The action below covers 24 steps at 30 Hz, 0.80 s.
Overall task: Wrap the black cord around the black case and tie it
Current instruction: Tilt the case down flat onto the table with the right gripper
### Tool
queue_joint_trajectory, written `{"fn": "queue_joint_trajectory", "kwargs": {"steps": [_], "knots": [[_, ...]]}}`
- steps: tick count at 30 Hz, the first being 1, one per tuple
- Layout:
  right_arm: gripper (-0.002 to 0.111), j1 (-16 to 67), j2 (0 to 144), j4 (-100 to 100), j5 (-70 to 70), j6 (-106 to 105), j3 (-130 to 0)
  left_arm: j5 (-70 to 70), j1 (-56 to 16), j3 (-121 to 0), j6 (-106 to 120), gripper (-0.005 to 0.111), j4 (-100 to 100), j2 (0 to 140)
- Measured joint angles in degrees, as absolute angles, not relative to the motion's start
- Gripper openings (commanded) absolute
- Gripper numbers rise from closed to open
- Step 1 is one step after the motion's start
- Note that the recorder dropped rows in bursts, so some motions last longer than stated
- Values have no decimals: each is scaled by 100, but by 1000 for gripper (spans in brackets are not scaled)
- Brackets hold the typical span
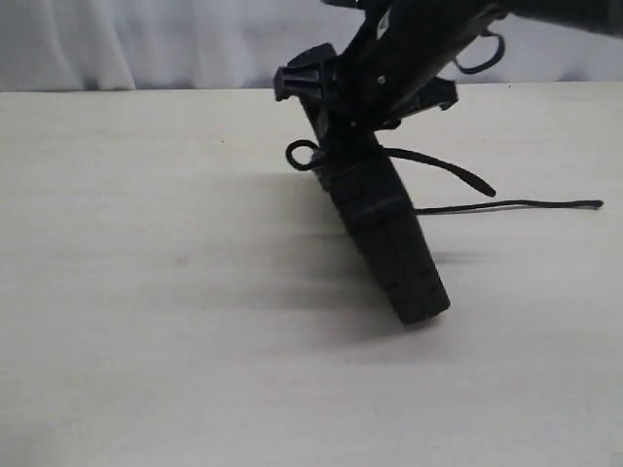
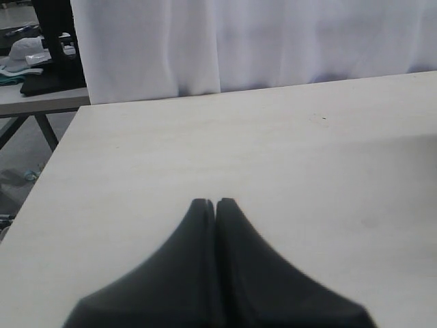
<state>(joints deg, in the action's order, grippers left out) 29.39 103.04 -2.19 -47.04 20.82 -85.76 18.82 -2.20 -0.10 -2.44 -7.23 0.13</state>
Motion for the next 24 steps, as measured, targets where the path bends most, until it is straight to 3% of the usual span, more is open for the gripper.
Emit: {"fn": "queue_joint_trajectory", "kwargs": {"steps": [13,16,20,24], "knots": [[6,3879,11911,-272,-3424,2684,-7877,1882,-220,-10,-244,0,-723,13],[20,3888,11964,-211,-3427,2660,-7877,1882,-220,-10,-244,0,-723,13],[49,3888,11967,-126,-3616,2660,-8075,1882,-220,-10,-244,0,-723,13],[58,3888,11967,-116,-4007,2546,-8457,1882,-220,-10,-244,0,-723,13]]}}
